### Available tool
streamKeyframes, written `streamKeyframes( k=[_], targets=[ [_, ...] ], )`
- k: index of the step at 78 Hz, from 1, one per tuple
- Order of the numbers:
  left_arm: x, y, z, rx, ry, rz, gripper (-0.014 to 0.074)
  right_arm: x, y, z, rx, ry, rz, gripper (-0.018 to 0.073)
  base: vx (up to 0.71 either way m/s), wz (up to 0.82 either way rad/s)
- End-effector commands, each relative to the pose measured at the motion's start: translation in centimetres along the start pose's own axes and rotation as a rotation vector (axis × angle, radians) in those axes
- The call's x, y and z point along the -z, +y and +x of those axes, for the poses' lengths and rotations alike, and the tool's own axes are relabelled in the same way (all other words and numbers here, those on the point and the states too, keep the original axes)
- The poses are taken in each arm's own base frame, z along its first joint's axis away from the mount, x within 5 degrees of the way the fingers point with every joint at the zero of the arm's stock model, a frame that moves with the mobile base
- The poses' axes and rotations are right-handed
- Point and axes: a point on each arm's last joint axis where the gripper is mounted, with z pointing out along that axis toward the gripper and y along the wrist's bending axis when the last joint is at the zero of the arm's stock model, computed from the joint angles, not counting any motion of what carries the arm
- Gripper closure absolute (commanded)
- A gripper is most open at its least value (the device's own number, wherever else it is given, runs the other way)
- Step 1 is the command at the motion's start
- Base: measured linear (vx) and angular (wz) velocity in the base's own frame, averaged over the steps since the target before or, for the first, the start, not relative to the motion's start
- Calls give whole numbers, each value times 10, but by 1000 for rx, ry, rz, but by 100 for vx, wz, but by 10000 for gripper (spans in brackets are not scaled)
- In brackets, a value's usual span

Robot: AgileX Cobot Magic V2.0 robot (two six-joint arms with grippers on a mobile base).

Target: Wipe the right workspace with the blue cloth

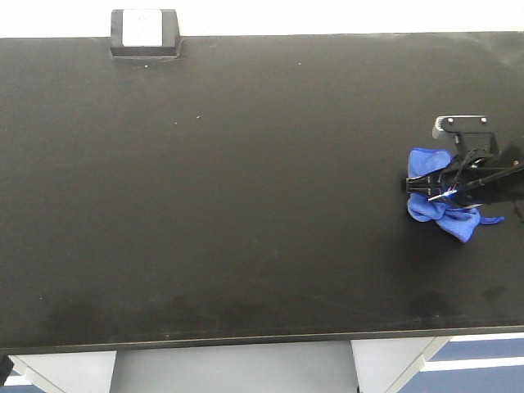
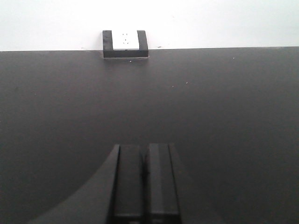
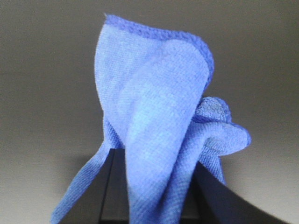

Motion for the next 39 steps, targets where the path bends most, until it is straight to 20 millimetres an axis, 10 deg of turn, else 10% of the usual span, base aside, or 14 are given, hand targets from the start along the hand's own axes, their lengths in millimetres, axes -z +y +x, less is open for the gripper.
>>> streamKeyframes(
  k=[1, 39],
  targets=[
    [3, -1, -16, 2, -116, 2, 603, 12, 0, -17, 50, -105, 19, 537, 0, 0],
    [3, -1, -16, 2, -116, 2, 603, 34, 13, -33, 130, -192, 6, 55, 0, 0]
  ],
)
